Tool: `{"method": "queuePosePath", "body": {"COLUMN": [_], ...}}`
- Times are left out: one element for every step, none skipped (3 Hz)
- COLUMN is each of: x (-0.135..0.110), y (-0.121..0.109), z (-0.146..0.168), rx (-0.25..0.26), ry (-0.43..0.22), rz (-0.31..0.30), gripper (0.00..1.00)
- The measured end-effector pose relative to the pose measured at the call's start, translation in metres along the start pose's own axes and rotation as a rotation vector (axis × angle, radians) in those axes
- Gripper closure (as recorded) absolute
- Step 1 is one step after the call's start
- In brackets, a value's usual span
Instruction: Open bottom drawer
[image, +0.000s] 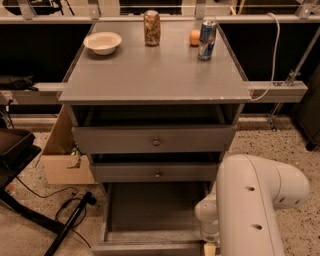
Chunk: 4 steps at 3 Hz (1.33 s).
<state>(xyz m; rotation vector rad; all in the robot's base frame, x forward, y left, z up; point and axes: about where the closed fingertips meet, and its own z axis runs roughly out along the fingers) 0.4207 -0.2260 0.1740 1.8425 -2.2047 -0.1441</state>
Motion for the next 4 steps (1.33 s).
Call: {"method": "queuePosePath", "body": {"x": [-0.002,-0.025,-0.04,-0.041], "y": [0.002,0.007,0.044,0.105], "z": [-0.007,-0.051,-0.113,-0.164], "rx": [0.007,0.064,0.112,0.122], "ry": [-0.001,0.021,0.047,0.062], "rz": [-0.011,-0.064,-0.061,0.004], "gripper": [0.0,0.0,0.0,0.0]}}
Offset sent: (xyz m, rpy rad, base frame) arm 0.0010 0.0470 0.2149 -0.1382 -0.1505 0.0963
